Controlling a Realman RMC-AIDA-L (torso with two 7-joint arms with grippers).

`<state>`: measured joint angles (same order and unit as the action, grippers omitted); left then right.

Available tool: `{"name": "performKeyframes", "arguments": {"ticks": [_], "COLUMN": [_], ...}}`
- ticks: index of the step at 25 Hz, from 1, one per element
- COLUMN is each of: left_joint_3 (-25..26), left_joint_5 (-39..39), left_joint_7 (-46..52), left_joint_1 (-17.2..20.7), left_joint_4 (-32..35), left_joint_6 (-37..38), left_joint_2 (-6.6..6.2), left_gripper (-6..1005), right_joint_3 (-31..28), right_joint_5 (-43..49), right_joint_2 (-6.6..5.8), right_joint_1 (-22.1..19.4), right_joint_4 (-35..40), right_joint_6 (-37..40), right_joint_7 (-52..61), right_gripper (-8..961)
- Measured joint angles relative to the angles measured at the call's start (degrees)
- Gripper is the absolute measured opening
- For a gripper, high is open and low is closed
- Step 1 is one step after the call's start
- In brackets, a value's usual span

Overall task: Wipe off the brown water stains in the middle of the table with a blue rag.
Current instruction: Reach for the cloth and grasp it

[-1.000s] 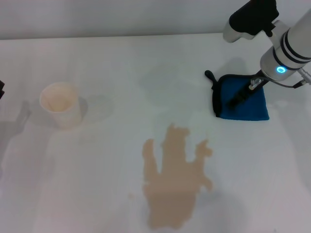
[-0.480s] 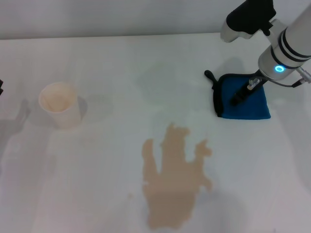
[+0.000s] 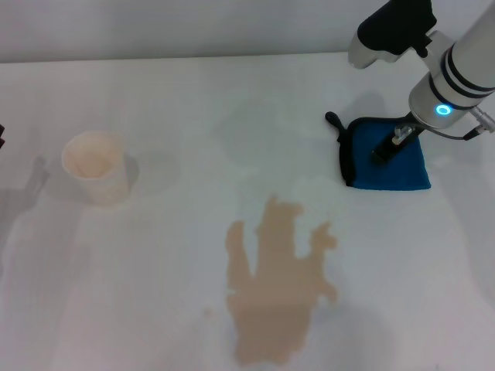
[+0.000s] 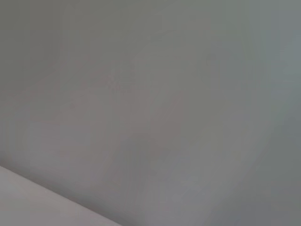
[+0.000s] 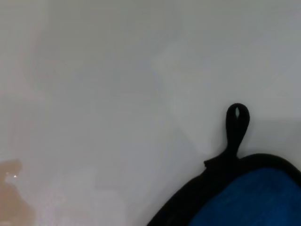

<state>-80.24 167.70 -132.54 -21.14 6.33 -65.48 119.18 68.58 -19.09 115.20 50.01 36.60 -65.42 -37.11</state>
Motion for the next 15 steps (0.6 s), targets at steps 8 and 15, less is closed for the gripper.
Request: {"name": "performKeyframes", "arguments": {"ticks": [8,15], "left_joint_3": [0.0,-0.01], "left_joint_5": [0.0,0.0], "left_joint_7": [0.0,0.0], "left_joint_1": [0.13,0.03], "left_joint_4": [0.0,0.0], "left_joint_6": [0.0,0.0], "left_joint_2": [0.0,0.0], "left_gripper": [878,878], "right_joint_3": [0.38,1.28], "right_joint_5": [-0.02,0.12], "right_joint_2": [0.1,0.21], "right_joint_1": [-1.08,-1.16], "right_joint_4": [3.3,3.46], "right_joint_6": [-1.2,-1.41], "right_joint_7": [-0.12,-0.17], "right_gripper": [41,174]}}
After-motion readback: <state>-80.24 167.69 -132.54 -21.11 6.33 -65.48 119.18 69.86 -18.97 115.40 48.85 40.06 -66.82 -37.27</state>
